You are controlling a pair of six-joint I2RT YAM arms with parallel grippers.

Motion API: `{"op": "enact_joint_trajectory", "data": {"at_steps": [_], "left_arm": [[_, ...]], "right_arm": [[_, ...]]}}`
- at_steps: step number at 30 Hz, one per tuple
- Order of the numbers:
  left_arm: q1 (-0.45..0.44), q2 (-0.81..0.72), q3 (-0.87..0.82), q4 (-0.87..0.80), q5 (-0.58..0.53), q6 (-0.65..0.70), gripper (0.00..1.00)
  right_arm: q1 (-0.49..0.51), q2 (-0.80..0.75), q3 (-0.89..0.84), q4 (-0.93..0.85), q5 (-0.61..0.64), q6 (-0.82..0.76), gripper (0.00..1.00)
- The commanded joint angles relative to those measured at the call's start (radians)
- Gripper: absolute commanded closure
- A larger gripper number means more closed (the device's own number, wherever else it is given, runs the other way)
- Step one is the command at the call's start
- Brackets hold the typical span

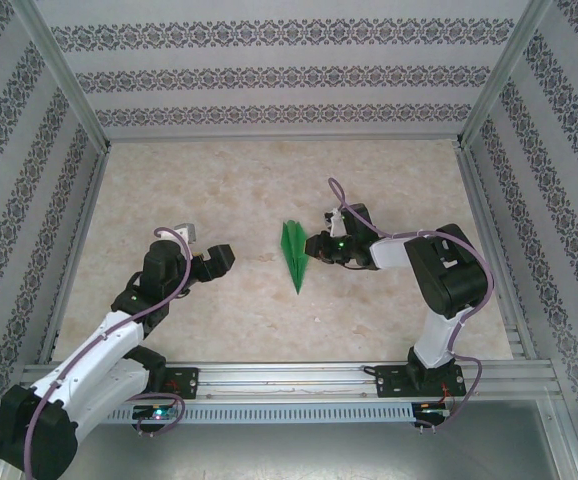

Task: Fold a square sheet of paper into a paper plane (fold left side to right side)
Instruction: Turn over the paper plane at the center of the table, then pick up the paper plane at the center of the table.

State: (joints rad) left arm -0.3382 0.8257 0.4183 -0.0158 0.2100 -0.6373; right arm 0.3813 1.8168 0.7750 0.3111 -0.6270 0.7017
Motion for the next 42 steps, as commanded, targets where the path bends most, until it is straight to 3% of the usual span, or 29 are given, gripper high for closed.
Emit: {"op": "enact_joint_trajectory", "data": {"at_steps": [1, 12, 17, 21, 30, 42], "left_arm": [[0.013, 0.005, 0.026, -0.014, 0.017, -0.007, 0.05], [0.012, 0.007, 0.031, -0.008, -0.004, 0.009, 0.03], [0.022, -0.012, 0.039, -0.029, -0.034, 0.033, 0.0], [0.034, -0.021, 0.039, -0.033, -0.045, 0.046, 0.0], [0.042, -0.005, 0.044, -0.056, -0.043, 0.071, 0.0], [0.045, -0.01, 0.027, -0.054, -0.031, 0.065, 0.0]], "right_arm": [[-0.008, -0.02, -0.013, -0.02, 0.023, -0.033, 0.8], [-0.006, -0.153, -0.01, -0.175, 0.113, -0.097, 0.64], [0.026, -0.3, 0.044, -0.462, 0.244, -0.172, 0.52], [0.113, -0.354, 0.115, -0.658, 0.365, -0.199, 0.45], [0.251, -0.222, 0.27, -0.789, 0.468, -0.148, 0.45], [0.281, -0.034, 0.412, -0.818, 0.471, -0.157, 0.46]]}}
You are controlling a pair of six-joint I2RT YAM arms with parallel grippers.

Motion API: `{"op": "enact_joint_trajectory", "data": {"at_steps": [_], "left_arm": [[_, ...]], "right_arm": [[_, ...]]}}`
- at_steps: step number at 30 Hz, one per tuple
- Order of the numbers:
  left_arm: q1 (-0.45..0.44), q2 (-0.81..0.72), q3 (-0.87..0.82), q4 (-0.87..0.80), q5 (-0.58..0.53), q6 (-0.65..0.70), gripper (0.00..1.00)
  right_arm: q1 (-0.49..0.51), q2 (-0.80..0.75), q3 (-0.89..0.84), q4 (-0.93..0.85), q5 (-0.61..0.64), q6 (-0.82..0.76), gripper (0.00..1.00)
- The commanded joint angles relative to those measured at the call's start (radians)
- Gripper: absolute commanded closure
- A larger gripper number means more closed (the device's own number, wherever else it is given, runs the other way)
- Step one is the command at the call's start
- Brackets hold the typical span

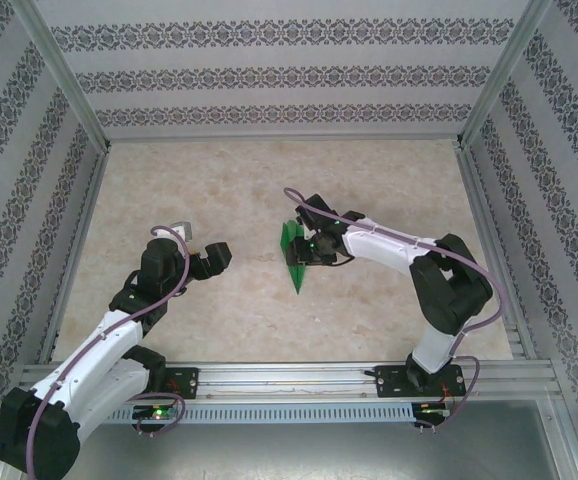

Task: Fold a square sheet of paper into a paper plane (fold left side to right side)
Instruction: Pick up the paper plane at the center of the table.

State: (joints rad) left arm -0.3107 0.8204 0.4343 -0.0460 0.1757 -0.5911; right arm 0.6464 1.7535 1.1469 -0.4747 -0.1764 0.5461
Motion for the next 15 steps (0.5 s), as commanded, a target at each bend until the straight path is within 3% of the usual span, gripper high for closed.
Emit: {"op": "enact_joint_trajectory", "data": {"at_steps": [1, 7, 15], "left_arm": [[0.019, -0.006, 0.01, -0.026, 0.005, 0.019, 0.0], [0.018, -0.013, 0.012, -0.034, 0.002, 0.022, 0.0], [0.02, -0.015, 0.014, -0.044, -0.002, 0.025, 0.0]], "right_arm": [[0.017, 0.037, 0.047, -0.034, 0.02, -0.001, 0.46], [0.02, 0.079, 0.071, -0.038, 0.025, 0.002, 0.48], [0.021, 0.116, 0.094, -0.049, 0.041, -0.002, 0.58]]}}
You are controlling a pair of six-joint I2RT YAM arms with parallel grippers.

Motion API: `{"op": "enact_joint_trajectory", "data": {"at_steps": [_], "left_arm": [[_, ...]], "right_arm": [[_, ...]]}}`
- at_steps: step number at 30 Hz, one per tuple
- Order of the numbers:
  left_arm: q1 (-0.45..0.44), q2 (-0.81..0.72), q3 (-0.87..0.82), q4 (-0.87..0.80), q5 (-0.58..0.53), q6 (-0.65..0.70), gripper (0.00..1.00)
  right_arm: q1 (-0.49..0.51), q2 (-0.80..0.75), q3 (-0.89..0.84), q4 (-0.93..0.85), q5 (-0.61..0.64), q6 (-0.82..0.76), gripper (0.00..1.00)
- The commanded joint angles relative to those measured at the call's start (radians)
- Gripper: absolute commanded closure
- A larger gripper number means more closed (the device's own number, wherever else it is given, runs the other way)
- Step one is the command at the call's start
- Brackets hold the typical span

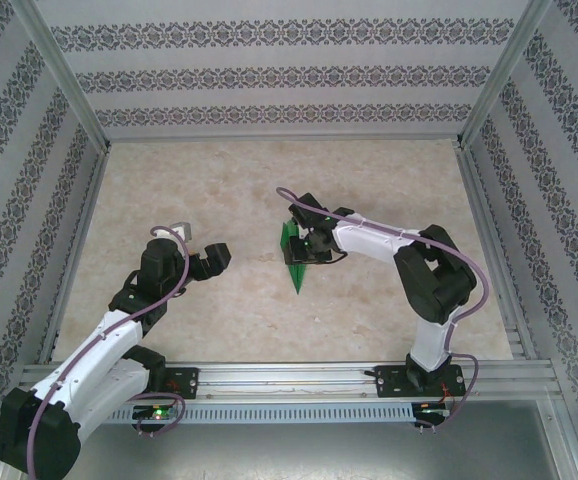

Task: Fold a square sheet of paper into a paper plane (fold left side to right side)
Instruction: Pick up the paper plane at the center of the table.

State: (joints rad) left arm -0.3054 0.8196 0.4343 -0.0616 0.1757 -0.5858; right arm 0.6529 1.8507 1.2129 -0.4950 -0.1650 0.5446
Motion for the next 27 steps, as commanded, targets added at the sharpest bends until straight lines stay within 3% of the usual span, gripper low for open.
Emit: {"op": "enact_joint_trajectory", "data": {"at_steps": [1, 11, 27], "left_arm": [[0.014, -0.014, 0.014, -0.028, -0.002, 0.02, 0.0], [0.016, -0.012, 0.014, -0.032, -0.005, 0.02, 0.0], [0.018, -0.013, 0.015, -0.035, -0.005, 0.016, 0.0]], "right_arm": [[0.014, 0.022, 0.03, -0.03, 0.03, -0.001, 0.59], [0.023, 0.046, 0.048, -0.051, 0.065, -0.011, 0.75], [0.032, 0.086, 0.062, -0.059, 0.082, -0.017, 0.81]]}}
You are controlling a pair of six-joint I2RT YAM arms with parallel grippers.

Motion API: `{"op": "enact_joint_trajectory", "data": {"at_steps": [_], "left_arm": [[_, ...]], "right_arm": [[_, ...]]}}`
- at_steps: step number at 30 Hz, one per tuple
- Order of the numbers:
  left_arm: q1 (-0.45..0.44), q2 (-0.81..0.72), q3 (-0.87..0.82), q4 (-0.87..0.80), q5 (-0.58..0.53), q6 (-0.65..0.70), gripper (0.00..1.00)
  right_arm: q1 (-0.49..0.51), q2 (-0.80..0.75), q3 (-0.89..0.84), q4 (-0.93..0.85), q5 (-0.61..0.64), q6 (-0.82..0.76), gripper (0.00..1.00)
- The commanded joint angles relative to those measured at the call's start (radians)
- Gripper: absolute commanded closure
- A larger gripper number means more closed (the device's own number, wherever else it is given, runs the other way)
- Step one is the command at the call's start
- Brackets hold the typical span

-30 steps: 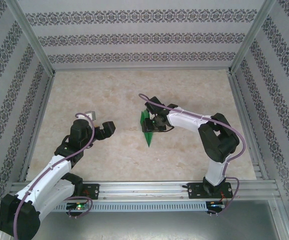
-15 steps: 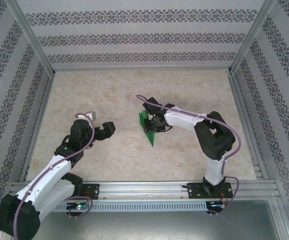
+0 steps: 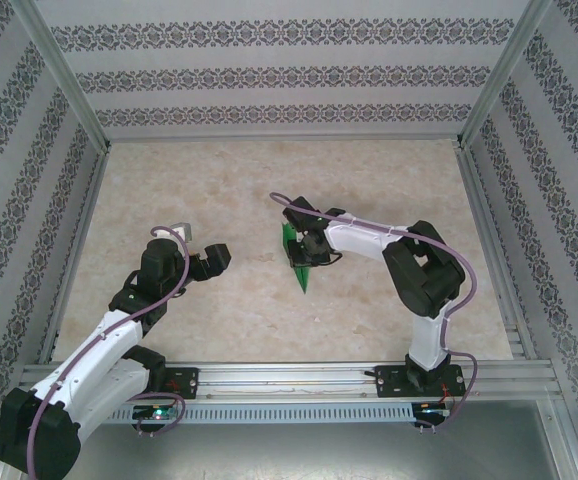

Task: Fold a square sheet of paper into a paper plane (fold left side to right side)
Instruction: Pick up the paper plane at the center of the table, then place the paper plane at the center of the table.

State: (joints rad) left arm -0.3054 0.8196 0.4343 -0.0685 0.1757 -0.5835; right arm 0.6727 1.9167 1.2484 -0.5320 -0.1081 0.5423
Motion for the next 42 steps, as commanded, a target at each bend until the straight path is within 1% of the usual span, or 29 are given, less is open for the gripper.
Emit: {"op": "enact_joint_trajectory", "data": {"at_steps": [1, 10, 16, 18, 23, 32, 42], "left_arm": [[0.02, -0.012, 0.015, -0.027, -0.005, 0.014, 0.0], [0.02, -0.01, 0.017, -0.027, -0.004, 0.011, 0.0], [0.021, -0.018, 0.026, -0.037, -0.005, 0.022, 0.0], [0.023, -0.025, 0.032, -0.042, -0.005, 0.029, 0.0], [0.025, -0.046, 0.046, -0.057, -0.002, 0.049, 0.0], [0.031, -0.061, 0.057, -0.092, 0.011, 0.062, 0.0], [0.035, -0.055, 0.046, -0.096, 0.016, 0.054, 0.0]], "right_arm": [[0.013, 0.022, 0.026, -0.022, 0.025, -0.014, 0.82], [0.016, 0.037, 0.027, -0.024, 0.027, -0.016, 0.87], [0.01, -0.021, 0.035, -0.033, 0.034, -0.017, 0.96], [0.0, -0.041, 0.049, -0.048, 0.039, -0.021, 0.99], [-0.05, -0.04, 0.108, -0.086, 0.041, -0.034, 1.0], [-0.174, 0.132, 0.364, -0.2, 0.059, -0.082, 1.0], [-0.253, 0.34, 0.625, -0.314, 0.111, -0.118, 1.0]]}}
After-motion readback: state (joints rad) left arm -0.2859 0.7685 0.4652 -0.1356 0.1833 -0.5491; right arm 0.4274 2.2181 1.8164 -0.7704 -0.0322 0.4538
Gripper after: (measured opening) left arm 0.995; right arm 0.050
